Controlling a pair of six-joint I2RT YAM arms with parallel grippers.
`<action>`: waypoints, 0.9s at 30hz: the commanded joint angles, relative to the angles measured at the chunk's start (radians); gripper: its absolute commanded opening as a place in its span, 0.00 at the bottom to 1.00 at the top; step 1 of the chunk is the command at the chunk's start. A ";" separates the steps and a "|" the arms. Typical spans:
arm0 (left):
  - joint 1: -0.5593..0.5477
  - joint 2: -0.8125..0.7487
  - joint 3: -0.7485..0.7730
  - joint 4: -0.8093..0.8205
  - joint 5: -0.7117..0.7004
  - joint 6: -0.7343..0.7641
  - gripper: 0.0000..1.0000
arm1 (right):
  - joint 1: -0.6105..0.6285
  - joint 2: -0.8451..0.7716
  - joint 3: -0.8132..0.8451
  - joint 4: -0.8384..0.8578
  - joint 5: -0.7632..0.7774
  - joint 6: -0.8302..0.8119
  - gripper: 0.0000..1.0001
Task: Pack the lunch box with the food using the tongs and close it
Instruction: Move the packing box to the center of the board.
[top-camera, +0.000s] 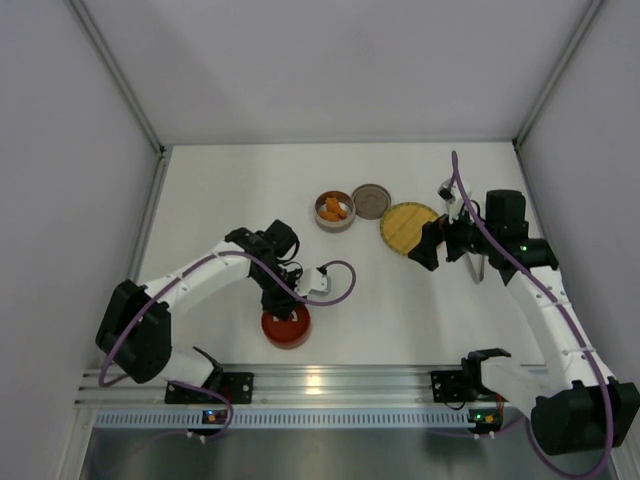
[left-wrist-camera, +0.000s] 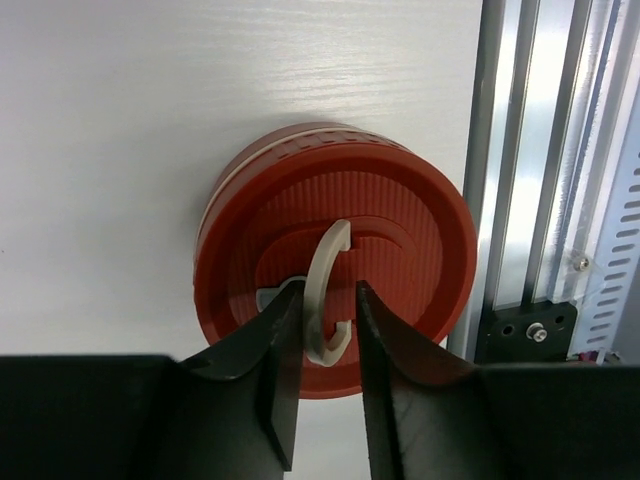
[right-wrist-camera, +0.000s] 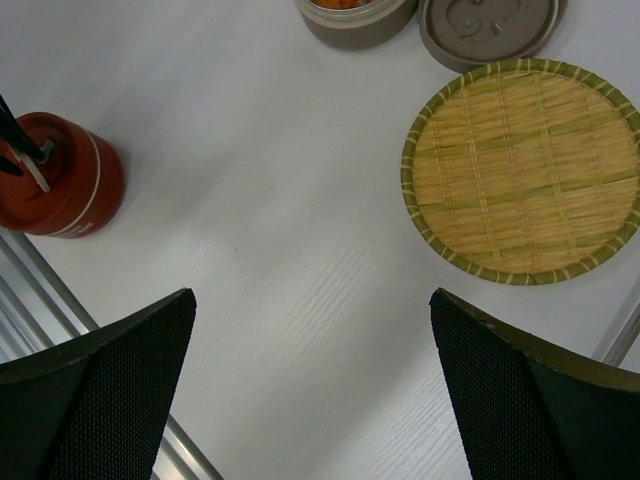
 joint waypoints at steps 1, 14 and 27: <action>-0.003 -0.025 -0.010 -0.049 -0.054 -0.020 0.34 | -0.020 -0.019 0.042 -0.014 -0.005 -0.006 0.99; -0.003 -0.125 0.027 -0.096 -0.025 0.006 0.36 | -0.021 -0.010 0.041 -0.008 -0.007 -0.003 0.99; -0.048 -0.154 0.011 -0.234 0.055 0.103 0.26 | -0.021 0.005 0.045 -0.014 -0.012 -0.009 1.00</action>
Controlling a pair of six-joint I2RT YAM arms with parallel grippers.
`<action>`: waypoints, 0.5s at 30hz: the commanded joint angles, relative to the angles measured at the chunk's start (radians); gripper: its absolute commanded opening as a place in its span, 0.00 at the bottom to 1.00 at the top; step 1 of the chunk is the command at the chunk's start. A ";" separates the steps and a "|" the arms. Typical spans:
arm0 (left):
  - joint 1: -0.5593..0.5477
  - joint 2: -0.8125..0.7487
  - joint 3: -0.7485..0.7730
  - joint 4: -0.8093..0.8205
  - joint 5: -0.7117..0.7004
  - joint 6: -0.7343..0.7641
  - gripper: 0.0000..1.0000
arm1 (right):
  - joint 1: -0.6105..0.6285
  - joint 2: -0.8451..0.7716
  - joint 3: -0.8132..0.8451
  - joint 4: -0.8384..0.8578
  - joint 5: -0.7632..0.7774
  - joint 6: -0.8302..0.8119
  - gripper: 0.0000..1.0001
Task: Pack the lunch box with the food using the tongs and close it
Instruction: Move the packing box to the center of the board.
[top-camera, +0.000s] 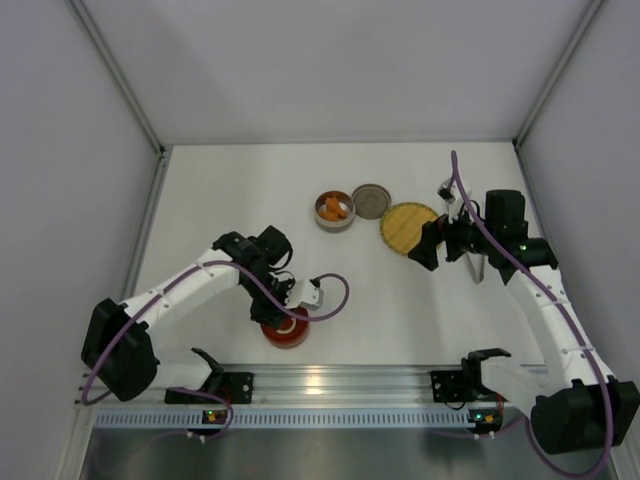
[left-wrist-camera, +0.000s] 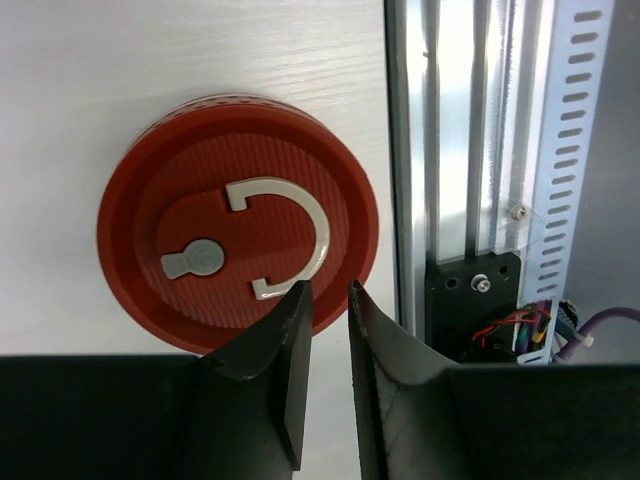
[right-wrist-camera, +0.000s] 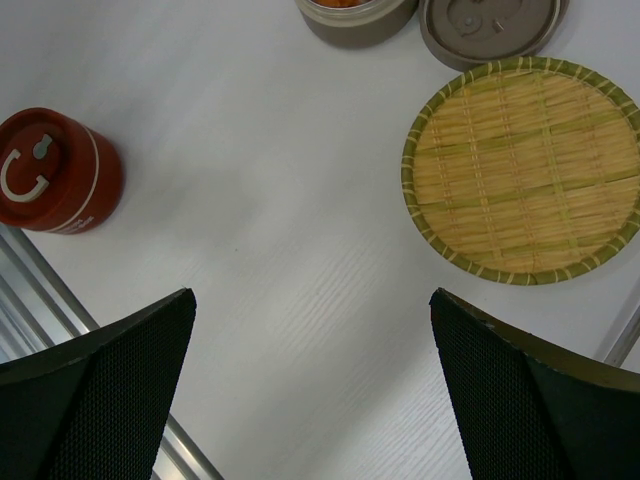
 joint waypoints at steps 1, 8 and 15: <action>-0.030 -0.044 0.011 -0.079 0.054 0.055 0.27 | -0.020 0.001 0.045 -0.014 -0.013 -0.009 0.99; -0.040 -0.034 0.134 0.118 -0.023 -0.233 0.49 | -0.020 0.010 0.044 0.003 -0.007 -0.002 0.99; 0.018 0.018 0.264 0.407 -0.104 -0.646 0.61 | -0.021 0.054 0.062 0.060 0.082 0.026 0.99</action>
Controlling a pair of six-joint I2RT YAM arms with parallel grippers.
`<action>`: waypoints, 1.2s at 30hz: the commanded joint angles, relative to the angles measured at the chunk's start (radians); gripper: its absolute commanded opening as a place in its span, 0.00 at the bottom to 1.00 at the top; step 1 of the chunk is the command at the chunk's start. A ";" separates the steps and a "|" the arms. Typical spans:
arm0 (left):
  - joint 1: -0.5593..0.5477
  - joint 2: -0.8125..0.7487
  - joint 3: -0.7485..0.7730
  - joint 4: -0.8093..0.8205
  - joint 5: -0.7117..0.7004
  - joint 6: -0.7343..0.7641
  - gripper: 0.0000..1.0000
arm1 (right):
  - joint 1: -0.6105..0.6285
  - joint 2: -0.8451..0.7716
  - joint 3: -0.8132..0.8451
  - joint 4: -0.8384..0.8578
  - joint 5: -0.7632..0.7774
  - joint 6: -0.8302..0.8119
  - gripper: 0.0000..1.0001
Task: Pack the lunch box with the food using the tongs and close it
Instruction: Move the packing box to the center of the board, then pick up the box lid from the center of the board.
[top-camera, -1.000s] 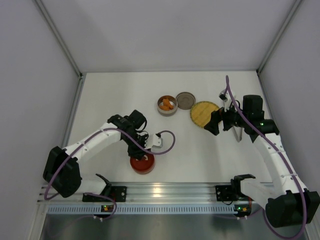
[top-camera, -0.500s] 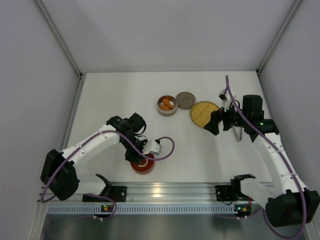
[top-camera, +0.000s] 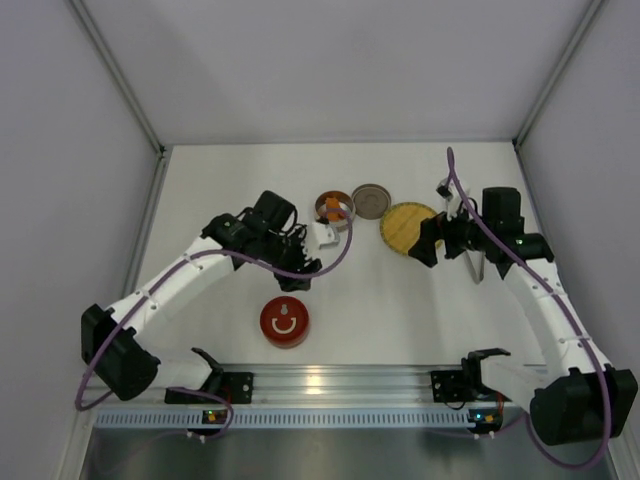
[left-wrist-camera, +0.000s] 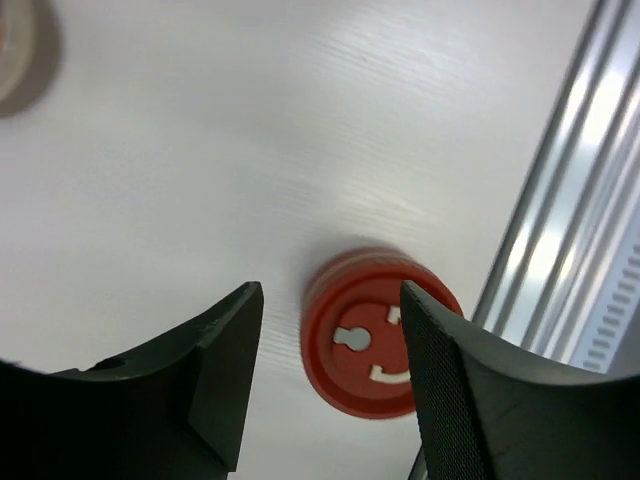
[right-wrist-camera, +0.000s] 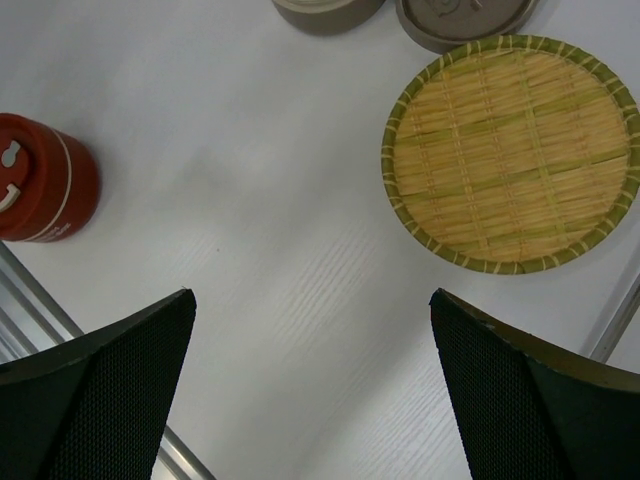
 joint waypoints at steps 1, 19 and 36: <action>0.083 0.037 0.081 0.253 -0.042 -0.272 0.63 | -0.019 0.045 0.077 0.073 0.063 0.022 0.99; 0.602 0.321 0.173 0.441 0.760 -0.613 0.64 | 0.194 0.880 0.738 -0.074 0.101 -0.499 0.60; 0.660 0.337 0.127 0.319 0.803 -0.467 0.64 | 0.312 1.176 0.935 -0.079 0.242 -0.591 0.53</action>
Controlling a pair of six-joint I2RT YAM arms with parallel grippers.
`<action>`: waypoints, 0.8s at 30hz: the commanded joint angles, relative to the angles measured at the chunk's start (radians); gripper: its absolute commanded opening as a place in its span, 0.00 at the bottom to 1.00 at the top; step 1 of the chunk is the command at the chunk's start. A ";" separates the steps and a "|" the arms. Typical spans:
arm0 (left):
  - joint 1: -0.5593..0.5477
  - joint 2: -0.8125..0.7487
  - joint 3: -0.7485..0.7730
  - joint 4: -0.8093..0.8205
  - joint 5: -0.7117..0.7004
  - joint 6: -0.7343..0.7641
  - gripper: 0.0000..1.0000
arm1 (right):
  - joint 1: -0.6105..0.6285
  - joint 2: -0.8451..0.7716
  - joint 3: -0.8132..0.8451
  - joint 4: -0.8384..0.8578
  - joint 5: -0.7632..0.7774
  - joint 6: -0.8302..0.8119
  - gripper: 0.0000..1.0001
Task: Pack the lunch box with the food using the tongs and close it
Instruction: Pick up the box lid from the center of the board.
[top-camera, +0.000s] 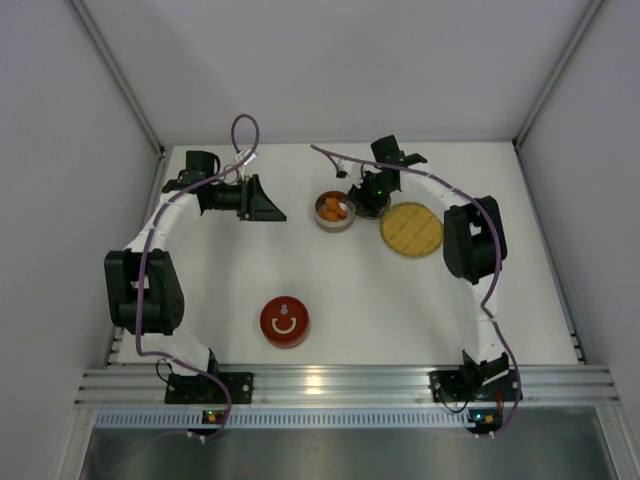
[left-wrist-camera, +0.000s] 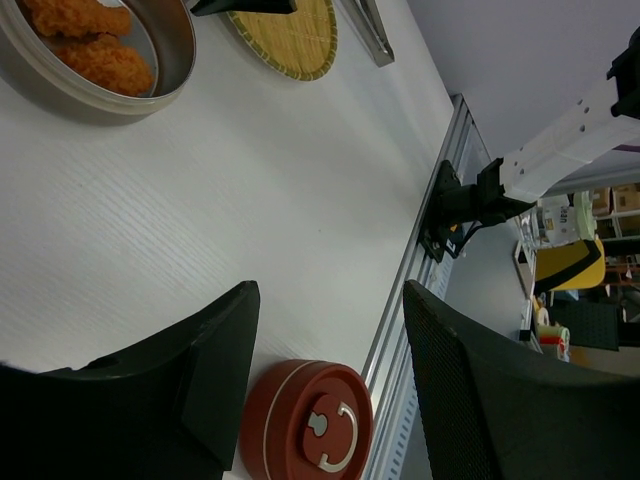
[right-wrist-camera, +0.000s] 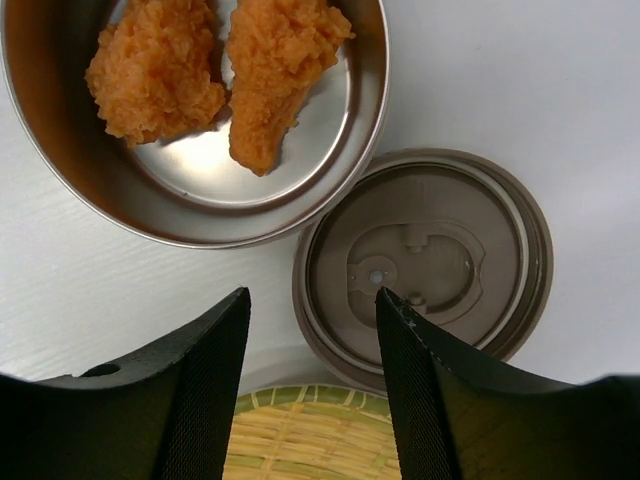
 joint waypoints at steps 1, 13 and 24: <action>0.008 -0.020 -0.002 -0.019 0.055 0.059 0.64 | 0.025 0.021 0.046 -0.026 0.028 -0.045 0.52; 0.012 -0.001 -0.002 -0.046 0.061 0.088 0.63 | 0.022 0.047 -0.005 0.013 0.078 -0.071 0.50; 0.015 -0.006 0.003 -0.042 0.061 0.083 0.63 | 0.011 0.072 -0.018 0.023 0.114 -0.113 0.42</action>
